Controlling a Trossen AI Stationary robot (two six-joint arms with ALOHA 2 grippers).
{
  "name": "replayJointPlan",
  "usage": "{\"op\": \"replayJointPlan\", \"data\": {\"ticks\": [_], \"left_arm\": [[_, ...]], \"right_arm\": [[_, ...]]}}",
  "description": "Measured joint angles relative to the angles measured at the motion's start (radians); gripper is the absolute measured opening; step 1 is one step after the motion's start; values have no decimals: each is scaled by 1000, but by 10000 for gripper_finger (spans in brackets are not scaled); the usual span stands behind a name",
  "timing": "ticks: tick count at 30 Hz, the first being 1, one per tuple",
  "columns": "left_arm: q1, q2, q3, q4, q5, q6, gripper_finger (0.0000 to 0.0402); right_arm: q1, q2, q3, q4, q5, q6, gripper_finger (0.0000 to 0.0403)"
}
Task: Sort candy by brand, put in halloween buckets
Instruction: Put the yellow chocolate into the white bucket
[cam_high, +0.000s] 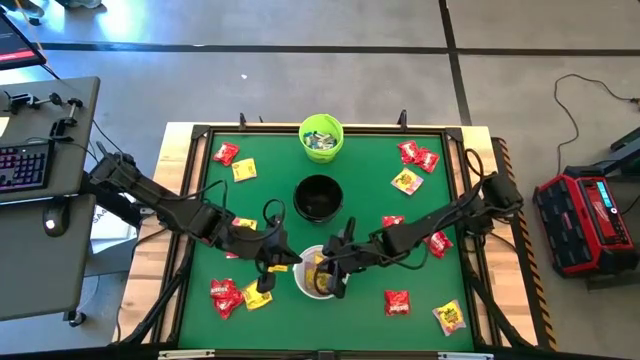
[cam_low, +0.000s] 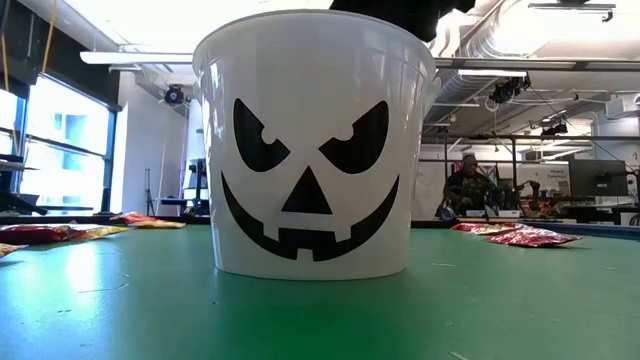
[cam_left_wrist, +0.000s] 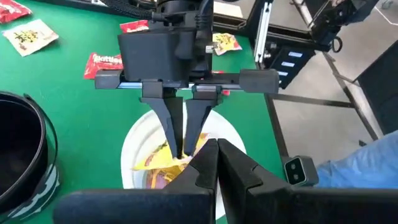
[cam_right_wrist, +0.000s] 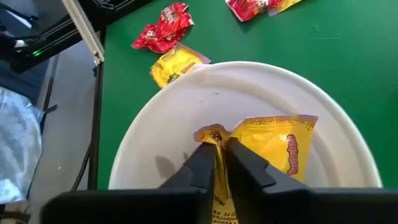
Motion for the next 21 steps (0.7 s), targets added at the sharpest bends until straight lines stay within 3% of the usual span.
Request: {"op": "replayJointPlan", "data": {"ticks": [7,11,15,21], "left_arm": [[-3,0,0,-18,-26,20,0],[-3,0,0,-20,-27,26,0],[-3,0,0,-48,-25,-3,0],[8,0,0,-124,-25,-68,0]], "right_arm": [[2,0,0,6,-19,8,133],[21,-23,0,3,0,3,154],[43,-84,0,-26,100,-2,127],[70,-216,0,-167,302,-22,25]]}}
